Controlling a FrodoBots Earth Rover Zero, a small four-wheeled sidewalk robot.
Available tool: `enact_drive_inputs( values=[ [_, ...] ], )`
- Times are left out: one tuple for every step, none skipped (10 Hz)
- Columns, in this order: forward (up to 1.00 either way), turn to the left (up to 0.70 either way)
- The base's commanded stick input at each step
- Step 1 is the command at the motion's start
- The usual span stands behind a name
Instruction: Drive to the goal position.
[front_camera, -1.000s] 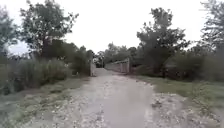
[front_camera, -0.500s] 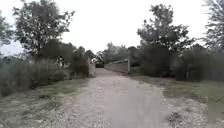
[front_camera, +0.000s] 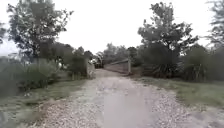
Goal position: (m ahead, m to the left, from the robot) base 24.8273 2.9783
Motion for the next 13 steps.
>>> enact_drive_inputs(
  values=[
    [0.7,0.0],
    [0.7,0.0],
    [0.7,0.0],
    [0.7,0.0],
    [0.7,0.0],
    [0.7,0.0],
    [0.7,0.0],
    [0.7,0.0],
    [0.7,0.0],
    [0.7,0.0],
    [0.7,0.0],
    [0.7,0.0],
    [0.7,0.0]
  ],
)
